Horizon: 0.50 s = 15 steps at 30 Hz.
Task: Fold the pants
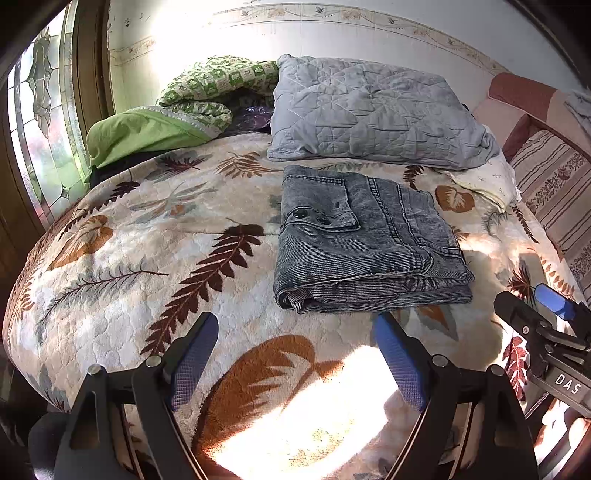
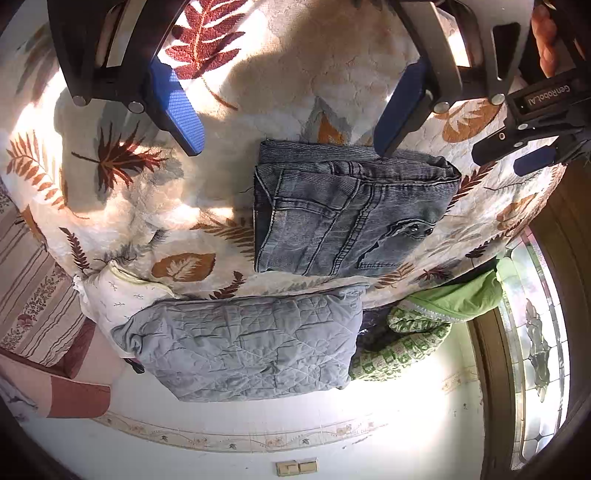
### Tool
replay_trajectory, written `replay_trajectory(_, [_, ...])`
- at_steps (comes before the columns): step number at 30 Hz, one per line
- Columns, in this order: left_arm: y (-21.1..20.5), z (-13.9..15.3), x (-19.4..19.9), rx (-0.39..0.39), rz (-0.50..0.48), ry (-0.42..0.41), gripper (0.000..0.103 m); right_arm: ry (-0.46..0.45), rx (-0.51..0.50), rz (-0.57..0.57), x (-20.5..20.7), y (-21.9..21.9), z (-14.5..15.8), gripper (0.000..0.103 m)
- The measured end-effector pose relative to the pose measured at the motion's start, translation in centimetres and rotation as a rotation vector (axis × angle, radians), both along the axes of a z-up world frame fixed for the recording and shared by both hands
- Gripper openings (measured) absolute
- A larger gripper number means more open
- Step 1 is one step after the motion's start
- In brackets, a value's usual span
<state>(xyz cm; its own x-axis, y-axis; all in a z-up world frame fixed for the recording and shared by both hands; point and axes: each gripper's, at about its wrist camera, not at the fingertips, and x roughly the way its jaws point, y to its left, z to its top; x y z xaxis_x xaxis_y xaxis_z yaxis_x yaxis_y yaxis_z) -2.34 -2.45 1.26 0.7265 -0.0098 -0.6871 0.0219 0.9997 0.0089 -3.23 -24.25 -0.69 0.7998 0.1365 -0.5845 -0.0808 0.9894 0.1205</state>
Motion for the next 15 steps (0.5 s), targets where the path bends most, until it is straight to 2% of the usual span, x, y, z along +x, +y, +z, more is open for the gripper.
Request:
replay_trajectory(6, [-0.56,0.10,0.27,0.012,-0.022,0.017,0.087,0.015,0.000,-0.006,0.23,-0.13,-0.18,0.095])
replay_trajectory(11, [-0.44,0.28,0.69,-0.035,-0.037,0.030,0.087,0.012,-0.015,-0.012,0.12,-0.03,-0.15,0.095])
replay_trajectory(14, [-0.46,0.56,0.95,-0.018,-0.028,0.023,0.090,0.010,-0.018,-0.021,0.03,-0.32,-0.11,0.095])
replay_trajectory(15, [-0.45,0.65,0.99,-0.018,-0.026,0.021,0.094,0.010,-0.018,-0.025,0.02,-0.44,-0.12,0.095])
